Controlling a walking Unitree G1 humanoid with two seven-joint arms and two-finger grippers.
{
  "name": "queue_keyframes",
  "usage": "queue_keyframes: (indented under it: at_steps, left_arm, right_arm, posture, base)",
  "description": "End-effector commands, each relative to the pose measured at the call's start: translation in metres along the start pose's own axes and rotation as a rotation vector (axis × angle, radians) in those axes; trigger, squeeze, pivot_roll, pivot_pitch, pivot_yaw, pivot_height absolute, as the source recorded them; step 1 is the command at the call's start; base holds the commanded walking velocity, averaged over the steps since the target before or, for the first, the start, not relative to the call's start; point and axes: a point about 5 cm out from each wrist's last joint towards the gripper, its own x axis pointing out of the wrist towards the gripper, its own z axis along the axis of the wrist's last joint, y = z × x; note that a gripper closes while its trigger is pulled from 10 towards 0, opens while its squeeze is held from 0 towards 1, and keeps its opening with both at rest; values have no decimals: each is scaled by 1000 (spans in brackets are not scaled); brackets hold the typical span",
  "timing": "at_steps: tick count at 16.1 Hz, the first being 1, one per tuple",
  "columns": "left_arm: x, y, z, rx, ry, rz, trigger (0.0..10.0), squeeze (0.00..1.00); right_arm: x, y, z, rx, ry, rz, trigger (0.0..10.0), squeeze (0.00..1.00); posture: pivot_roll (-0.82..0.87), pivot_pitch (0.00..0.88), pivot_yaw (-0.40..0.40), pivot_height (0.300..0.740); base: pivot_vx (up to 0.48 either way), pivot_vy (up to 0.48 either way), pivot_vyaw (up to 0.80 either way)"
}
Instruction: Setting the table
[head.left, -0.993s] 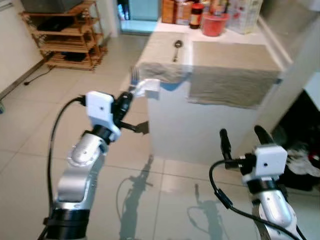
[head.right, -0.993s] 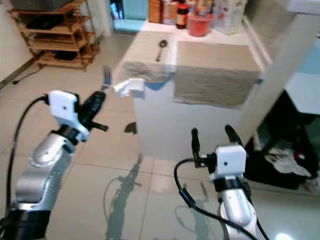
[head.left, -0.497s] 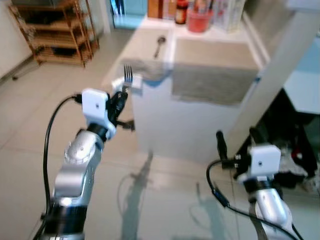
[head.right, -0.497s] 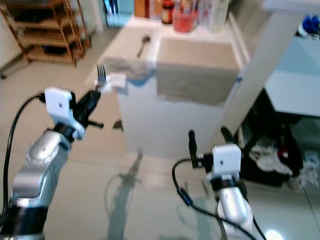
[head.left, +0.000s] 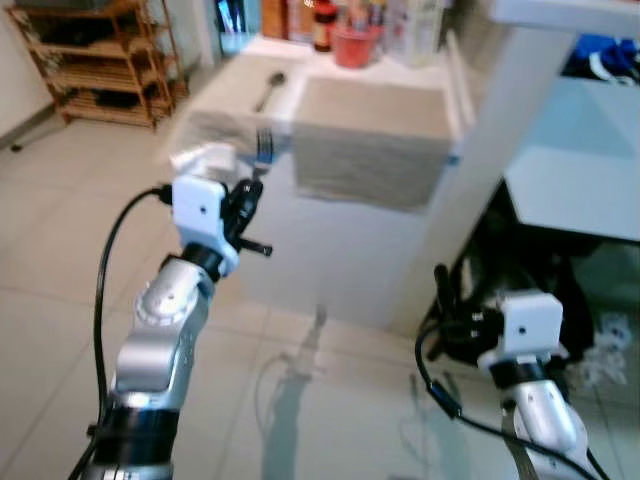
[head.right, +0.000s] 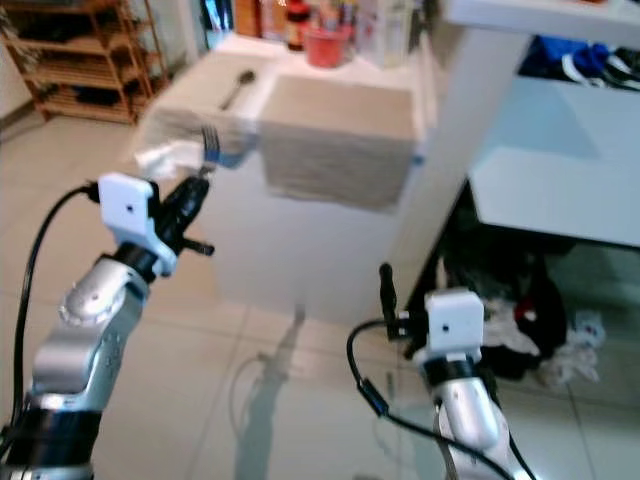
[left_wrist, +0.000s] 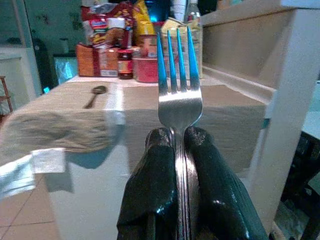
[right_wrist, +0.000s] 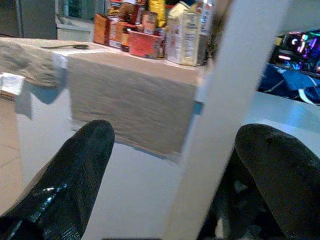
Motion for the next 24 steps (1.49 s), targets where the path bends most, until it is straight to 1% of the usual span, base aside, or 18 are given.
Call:
queue_keyframes:
  at_steps: [1, 9, 13, 20, 24]
  left_arm:
    - [4, -8, 2, 7, -8, -32, 0, 0]
    - [7, -11, -3, 29, 14, -37, 0, 0]
    - [11, -11, -3, 31, 9, -34, 0, 0]
    - [14, -18, -7, 51, 11, -55, 0, 0]
    - [15, -20, -7, 27, 14, -78, 0, 0]
  right_arm:
    - [0, -4, 2, -13, -11, -4, 10000, 0]
    - [1, -6, 3, -18, -10, -3, 10000, 0]
    - [3, -7, 4, -22, -13, 2, 10000, 0]
    - [6, -12, 4, -37, -13, 6, 10000, 0]
    - [7, -11, 2, -32, -10, 5, 10000, 0]
  posture:
    - [-104, 0, 16, 740]
    - [-110, 0, 6, 740]
    - [-118, 0, -4, 740]
    - [-133, 0, -10, 740]
    - [-128, 0, -2, 740]
  base:
    - [0, -469, 0]
    - [0, -469, 0]
    - [0, -469, 0]
    - [0, -466, 0]
    - [278, -386, 0]
